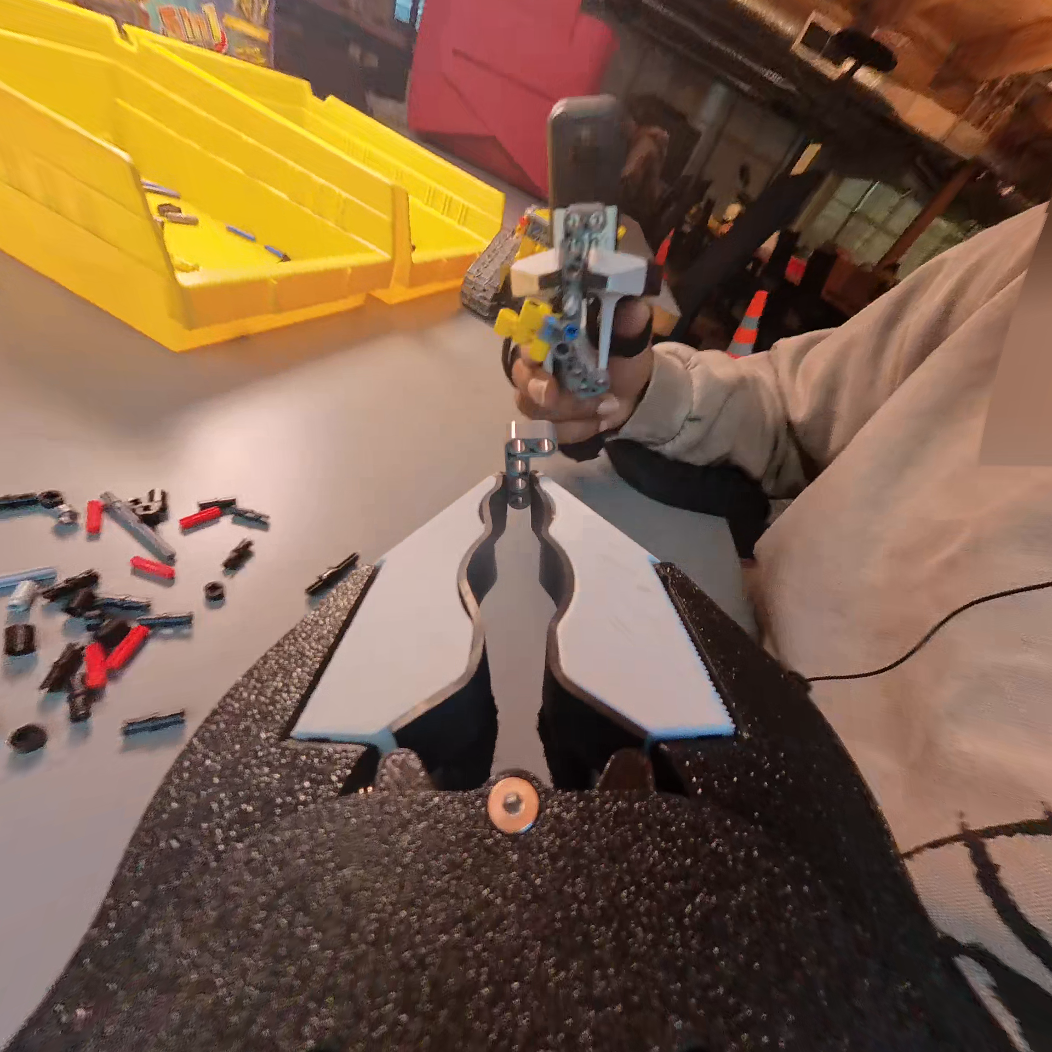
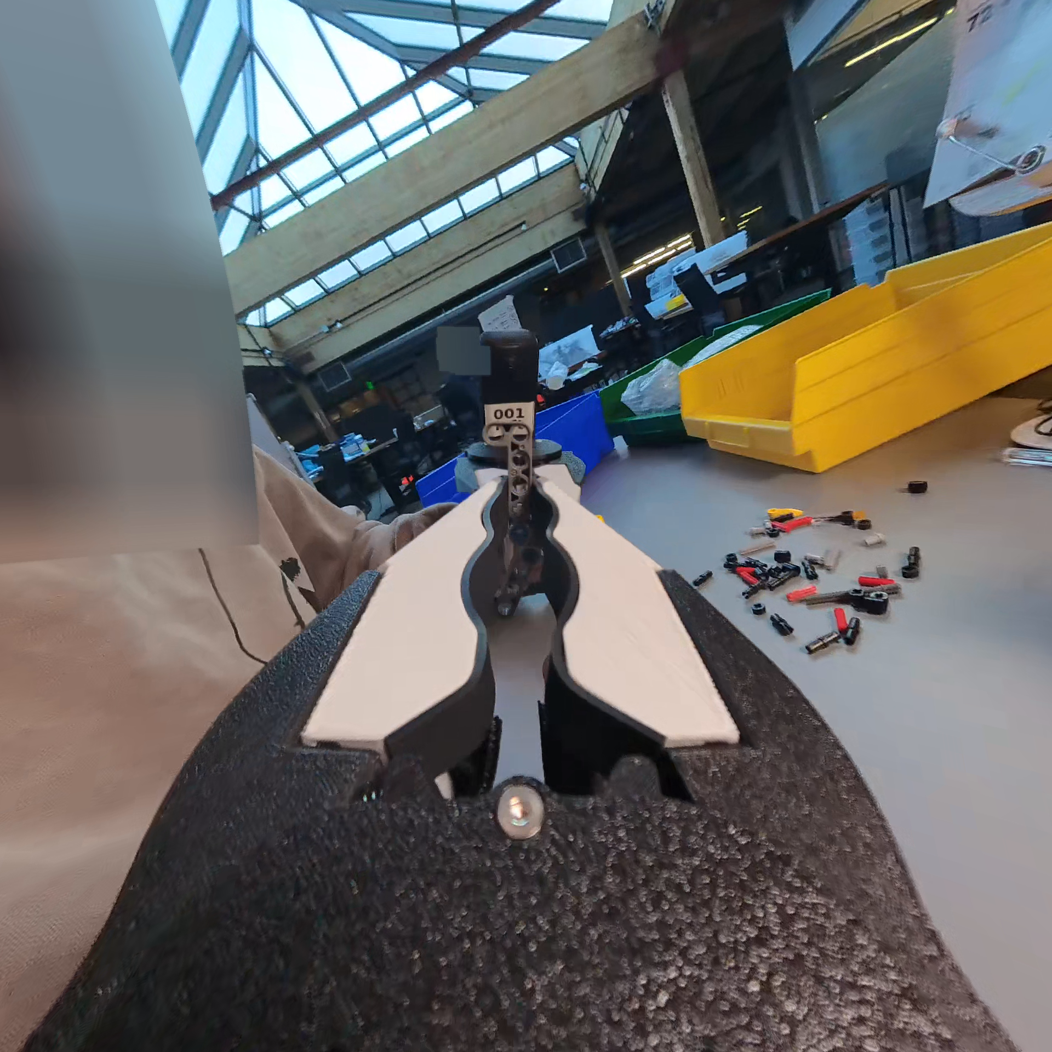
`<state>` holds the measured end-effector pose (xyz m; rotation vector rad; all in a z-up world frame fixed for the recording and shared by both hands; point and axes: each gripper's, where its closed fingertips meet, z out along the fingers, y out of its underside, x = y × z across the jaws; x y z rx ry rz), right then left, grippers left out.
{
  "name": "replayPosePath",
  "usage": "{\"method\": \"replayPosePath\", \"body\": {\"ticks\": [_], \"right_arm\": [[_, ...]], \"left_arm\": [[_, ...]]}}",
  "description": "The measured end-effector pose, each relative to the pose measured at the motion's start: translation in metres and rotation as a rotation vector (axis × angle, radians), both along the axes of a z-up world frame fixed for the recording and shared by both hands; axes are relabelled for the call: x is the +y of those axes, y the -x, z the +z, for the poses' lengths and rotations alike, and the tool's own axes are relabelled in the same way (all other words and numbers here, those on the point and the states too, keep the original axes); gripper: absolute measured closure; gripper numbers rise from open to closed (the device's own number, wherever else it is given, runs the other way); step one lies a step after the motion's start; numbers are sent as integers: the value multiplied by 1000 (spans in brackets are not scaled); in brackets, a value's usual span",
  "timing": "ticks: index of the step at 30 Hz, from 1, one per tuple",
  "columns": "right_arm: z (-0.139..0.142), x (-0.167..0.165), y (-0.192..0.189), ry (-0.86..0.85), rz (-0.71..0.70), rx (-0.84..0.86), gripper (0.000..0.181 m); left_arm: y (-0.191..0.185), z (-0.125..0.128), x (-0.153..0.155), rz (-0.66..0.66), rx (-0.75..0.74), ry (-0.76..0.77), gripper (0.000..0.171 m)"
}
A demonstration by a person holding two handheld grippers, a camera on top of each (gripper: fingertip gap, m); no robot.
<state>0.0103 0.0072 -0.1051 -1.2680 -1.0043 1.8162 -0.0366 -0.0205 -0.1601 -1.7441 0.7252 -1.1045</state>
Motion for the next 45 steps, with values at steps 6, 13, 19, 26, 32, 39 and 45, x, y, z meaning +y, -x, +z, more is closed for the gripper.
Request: {"method": "replayPosePath", "body": {"ticks": [6,13,19,26,32,39,45], "right_arm": [[-14,-4,2,31,30,-51,177],[-24,-14,8,0,49,-101,176],[-23,-41,27,-81,64,-108,176],[-24,-41,28,-142,15,-105,176],[-29,-41,28,-181,24,-142,173],[-33,-46,25,-198,61,-160,174],[-35,-46,25,-205,66,-164,176]], "left_arm": [[-1,-46,6,70,335,-54,164],[-16,-23,-7,0,176,-66,141],[-33,9,-17,-24,68,-172,148],[-29,10,-16,14,97,-191,154],[-26,8,-19,-3,102,-188,156],[-27,6,-23,-26,104,-177,156],[-23,15,-24,-18,33,-183,153]]}}
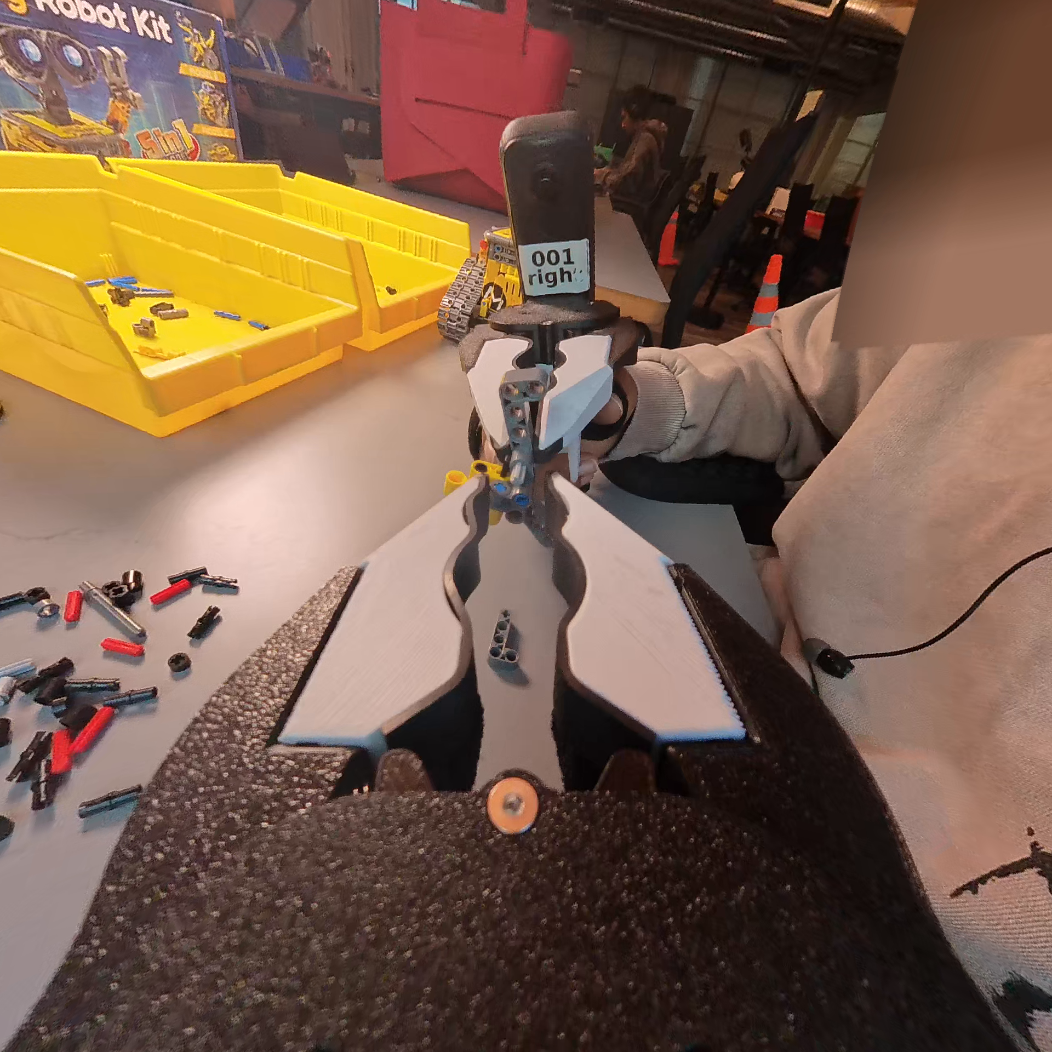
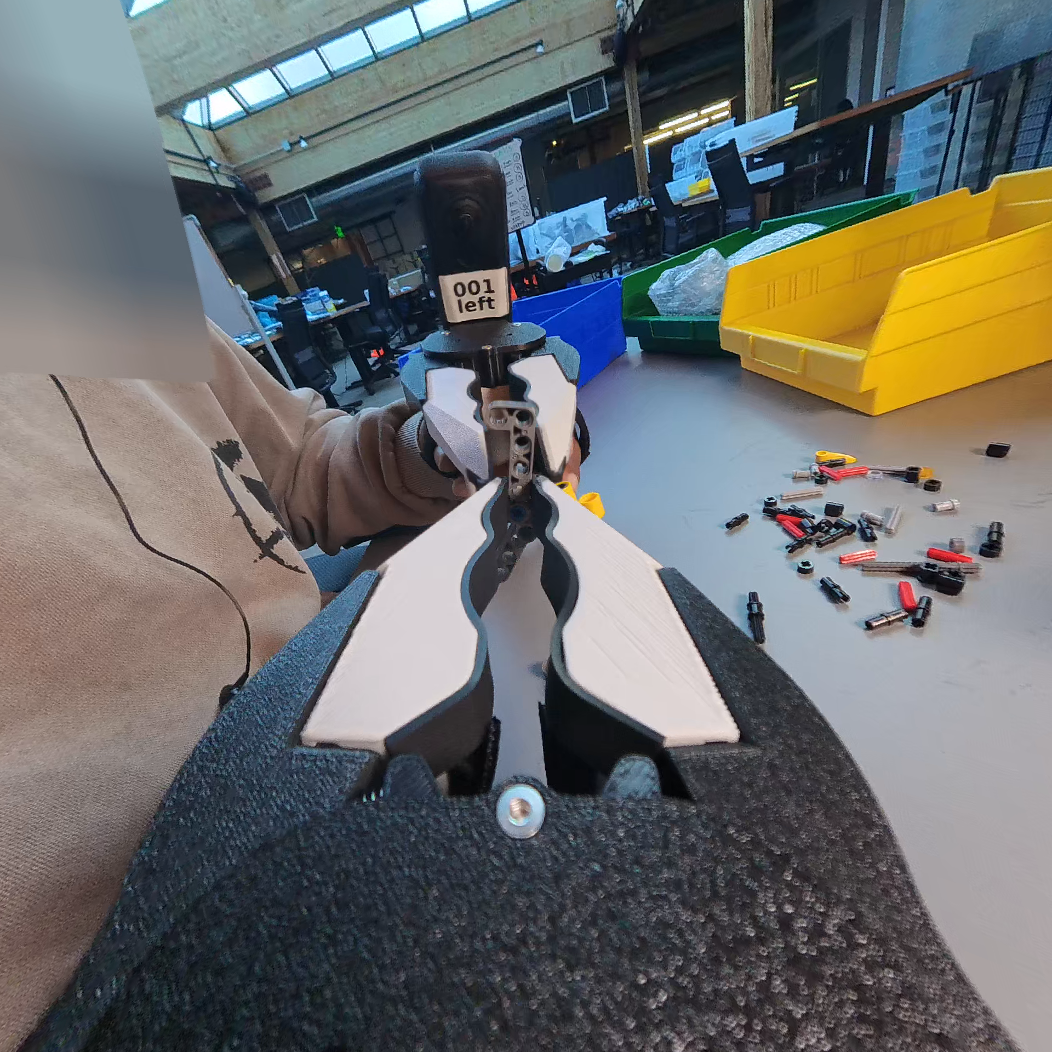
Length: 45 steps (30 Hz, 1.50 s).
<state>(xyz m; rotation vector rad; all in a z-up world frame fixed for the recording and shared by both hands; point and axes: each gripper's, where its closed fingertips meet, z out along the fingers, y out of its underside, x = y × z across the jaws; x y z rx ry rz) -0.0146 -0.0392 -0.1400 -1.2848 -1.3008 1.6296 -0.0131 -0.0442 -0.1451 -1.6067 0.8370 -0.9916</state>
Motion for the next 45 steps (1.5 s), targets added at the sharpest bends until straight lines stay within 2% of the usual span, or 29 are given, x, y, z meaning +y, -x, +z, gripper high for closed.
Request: {"method": "replayPosePath", "body": {"ticks": [4,16,22,28,30,32,34,38,45], "right_arm": [[-3,-5,1,-17,17,-9,176],[-11,-7,2,-57,27,-55,171],[-15,-10,2,-112,23,-70,175],[-8,-13,0,-71,44,-23,176],[-7,-11,0,-54,35,-12,176],[-7,-8,1,-33,23,-5,176],[-6,-8,2,12,26,0,176],[-5,-6,9,108,15,-6,176],[-8,-8,9,69,42,-25,176]], "left_arm": [[-3,2,-3,-24,-11,-2,164],[-4,-13,-8,-41,115,8,166],[-5,-16,-8,-45,108,18,166],[-7,-8,-12,-60,44,13,163],[-7,-8,-12,-57,45,4,157],[-7,-8,-10,-29,71,-24,156],[-5,-9,-5,14,111,-69,163],[-3,-12,1,87,210,-165,156],[-4,-15,-4,22,170,-34,161]]}}
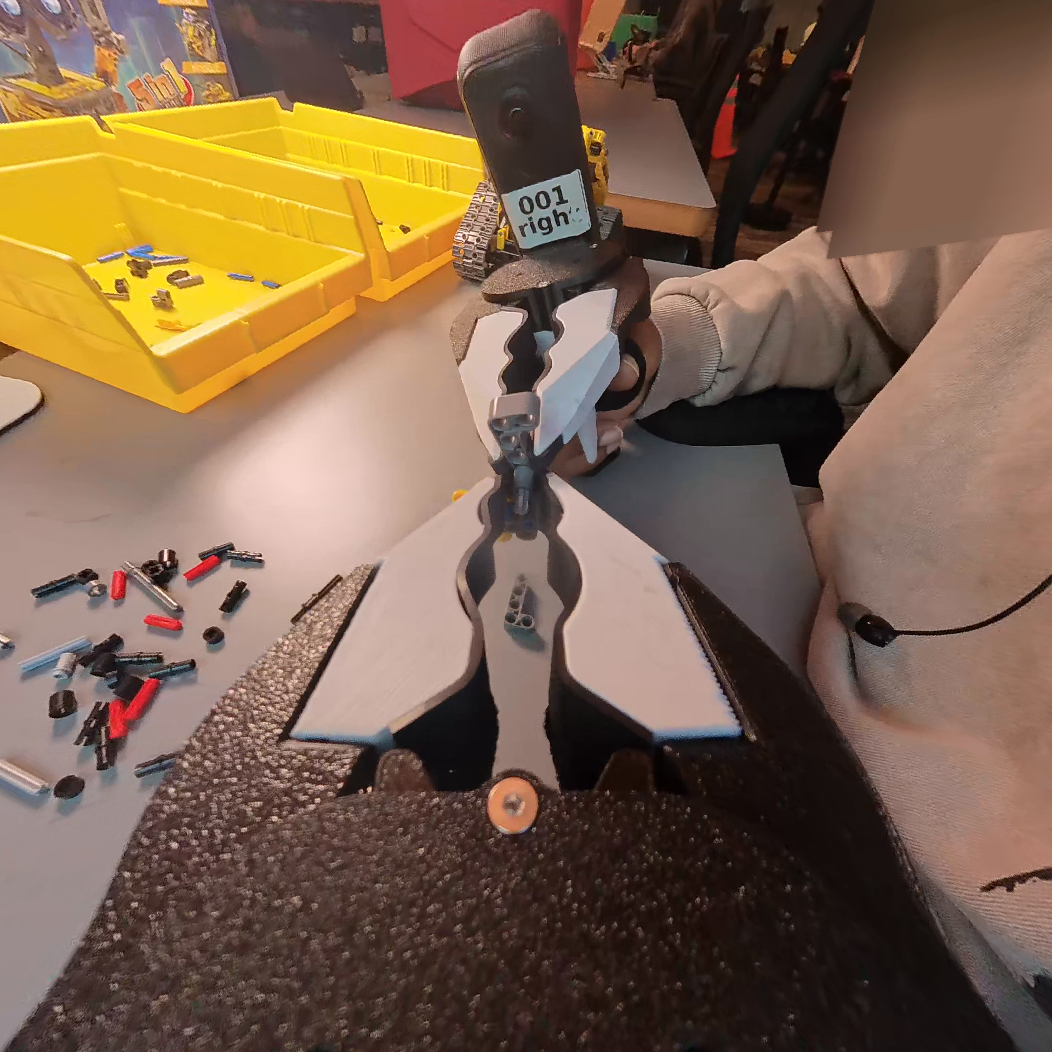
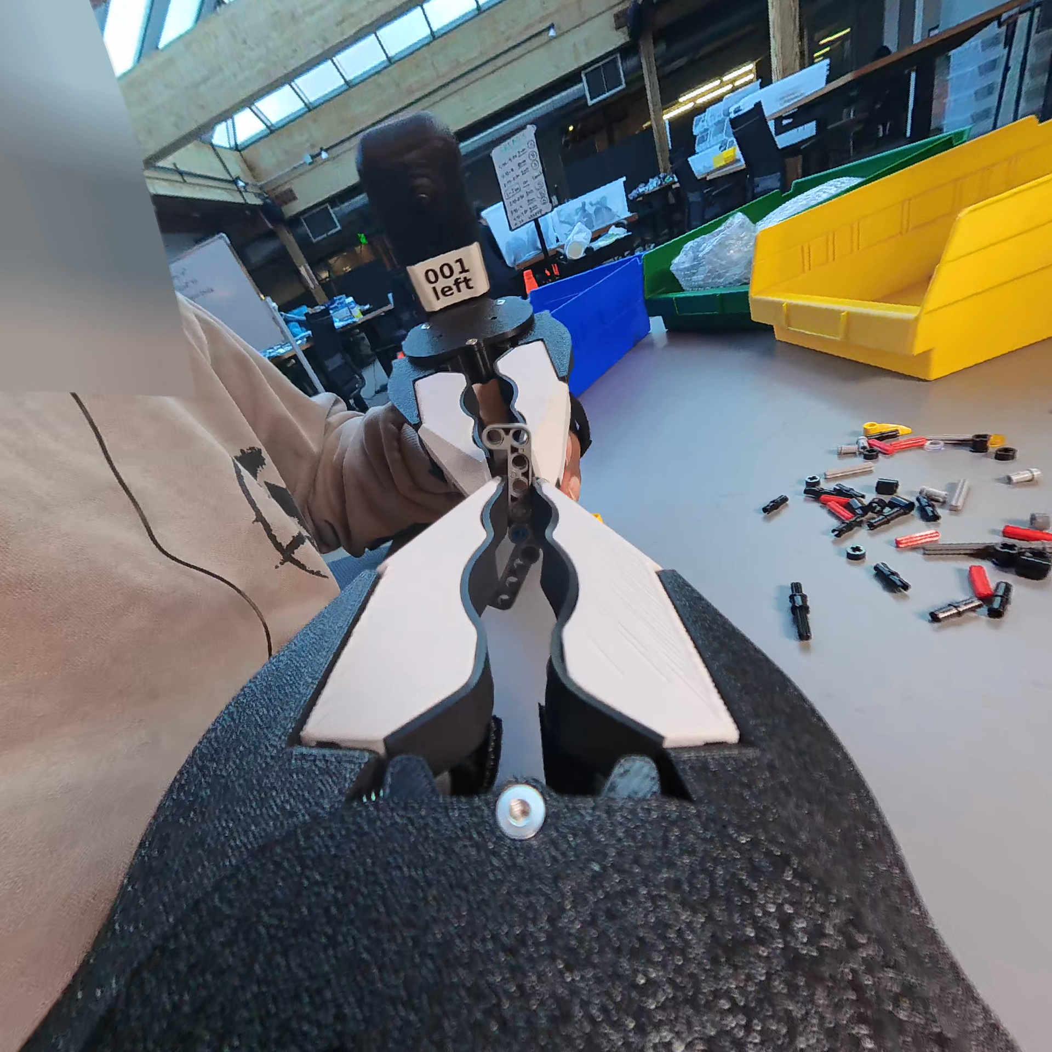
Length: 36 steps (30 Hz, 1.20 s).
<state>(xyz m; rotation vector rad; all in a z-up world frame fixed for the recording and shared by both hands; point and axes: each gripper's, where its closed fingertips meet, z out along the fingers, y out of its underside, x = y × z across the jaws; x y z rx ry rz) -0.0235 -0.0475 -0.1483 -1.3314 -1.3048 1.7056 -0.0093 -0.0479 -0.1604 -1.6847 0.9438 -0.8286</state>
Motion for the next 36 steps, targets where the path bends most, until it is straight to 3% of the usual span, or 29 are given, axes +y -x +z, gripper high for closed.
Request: {"method": "replayPosePath", "body": {"ticks": [13,15,17,21,26,32,34,36], "right_arm": [[13,-9,-14,-13,130,32,177],[20,10,-25,11,75,68,177],[24,35,-43,24,-5,84,177],[19,23,-27,-39,8,55,176],[14,26,-27,-36,0,29,176],[4,15,-25,-81,15,-8,176],[-2,12,-23,-110,16,-30,176],[-10,10,-21,-156,16,-59,176]], "left_arm": [[0,22,-11,-96,-195,109,163],[25,44,-6,-64,-343,118,163],[49,52,4,2,-387,89,163],[32,37,10,-14,-311,110,162],[27,-23,14,39,-3,169,161],[14,-63,3,-16,213,227,161],[14,-70,-1,-27,259,226,155],[12,-58,-1,-29,224,179,152]]}}
